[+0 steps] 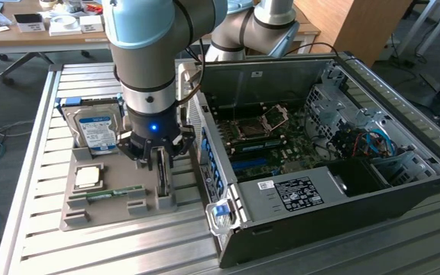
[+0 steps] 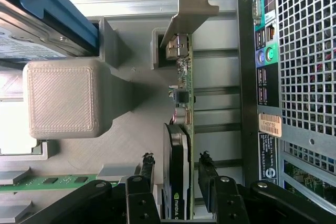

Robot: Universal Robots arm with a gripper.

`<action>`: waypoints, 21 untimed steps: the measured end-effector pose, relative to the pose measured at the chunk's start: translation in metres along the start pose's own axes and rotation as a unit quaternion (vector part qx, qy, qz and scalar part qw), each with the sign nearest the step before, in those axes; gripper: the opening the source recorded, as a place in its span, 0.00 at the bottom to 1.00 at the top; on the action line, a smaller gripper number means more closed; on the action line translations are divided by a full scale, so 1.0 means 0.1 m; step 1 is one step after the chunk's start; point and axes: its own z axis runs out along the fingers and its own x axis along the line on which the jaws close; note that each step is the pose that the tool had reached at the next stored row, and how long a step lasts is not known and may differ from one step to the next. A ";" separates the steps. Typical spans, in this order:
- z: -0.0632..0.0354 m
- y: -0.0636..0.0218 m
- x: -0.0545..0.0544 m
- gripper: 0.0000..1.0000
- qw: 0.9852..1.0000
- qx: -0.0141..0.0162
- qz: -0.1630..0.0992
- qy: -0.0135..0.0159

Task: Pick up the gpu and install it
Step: 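Pick up the gpu and move the gpu toward the slot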

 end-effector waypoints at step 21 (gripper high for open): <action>0.004 0.006 -0.02 0.47 1.000 0.000 0.000 0.000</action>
